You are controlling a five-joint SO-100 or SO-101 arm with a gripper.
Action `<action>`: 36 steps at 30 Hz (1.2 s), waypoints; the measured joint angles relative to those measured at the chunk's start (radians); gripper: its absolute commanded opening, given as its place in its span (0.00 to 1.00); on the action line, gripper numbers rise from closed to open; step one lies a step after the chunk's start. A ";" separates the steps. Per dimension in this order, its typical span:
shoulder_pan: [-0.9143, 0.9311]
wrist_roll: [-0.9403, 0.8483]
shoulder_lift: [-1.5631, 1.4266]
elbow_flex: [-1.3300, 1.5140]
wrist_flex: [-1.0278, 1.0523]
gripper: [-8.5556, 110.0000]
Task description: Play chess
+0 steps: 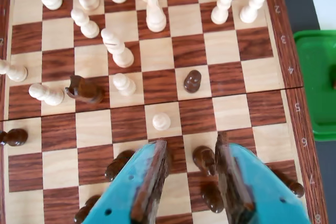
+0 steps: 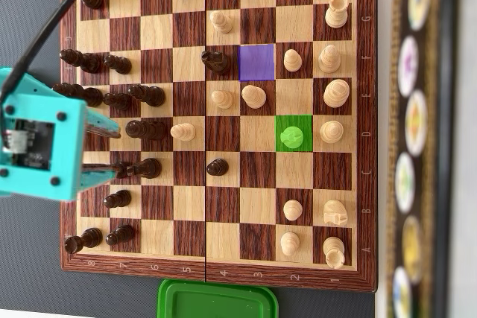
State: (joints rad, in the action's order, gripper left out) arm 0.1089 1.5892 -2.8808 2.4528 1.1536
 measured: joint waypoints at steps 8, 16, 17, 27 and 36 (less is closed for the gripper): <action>-0.023 0.000 -0.311 0.236 -0.285 0.20; -0.054 0.000 -0.454 0.446 -0.692 0.20; -0.054 0.000 -0.454 0.457 -0.747 0.20; -0.054 0.000 -0.456 0.535 -1.324 0.20; -0.054 0.000 -0.460 0.614 -1.804 0.20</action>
State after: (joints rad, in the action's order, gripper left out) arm 0.0552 1.5892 -3.3410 3.0664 -0.6504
